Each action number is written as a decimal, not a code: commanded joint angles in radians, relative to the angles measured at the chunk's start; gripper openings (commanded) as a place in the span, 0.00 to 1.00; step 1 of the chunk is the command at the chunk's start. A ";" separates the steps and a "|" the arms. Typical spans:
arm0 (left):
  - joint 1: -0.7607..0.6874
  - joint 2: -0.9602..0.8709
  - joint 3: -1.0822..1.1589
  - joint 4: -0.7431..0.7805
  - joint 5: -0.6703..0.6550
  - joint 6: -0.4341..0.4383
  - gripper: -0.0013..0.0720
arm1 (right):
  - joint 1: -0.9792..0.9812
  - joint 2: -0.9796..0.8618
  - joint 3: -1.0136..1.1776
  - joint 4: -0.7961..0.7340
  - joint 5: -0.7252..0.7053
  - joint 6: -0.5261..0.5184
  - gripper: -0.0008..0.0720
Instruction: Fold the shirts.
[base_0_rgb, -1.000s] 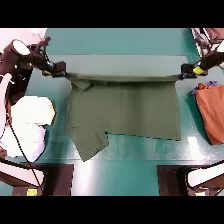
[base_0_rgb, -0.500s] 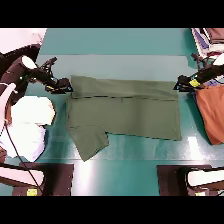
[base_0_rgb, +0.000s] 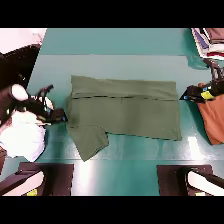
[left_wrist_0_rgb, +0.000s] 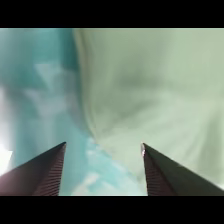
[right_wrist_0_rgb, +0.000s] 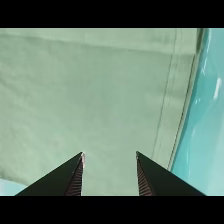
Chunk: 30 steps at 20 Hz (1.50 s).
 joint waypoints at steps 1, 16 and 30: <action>0.000 0.140 -0.244 -0.147 0.072 -0.001 0.76 | 0.002 0.126 -0.105 0.002 -0.055 -0.002 0.54; -0.095 0.150 -0.312 -0.266 0.216 -0.021 0.05 | -0.078 0.200 -0.134 -0.036 0.023 -0.002 0.54; -0.095 0.227 -0.196 -0.210 0.147 -0.008 0.05 | -0.375 0.040 -0.652 0.158 -0.079 -0.089 0.53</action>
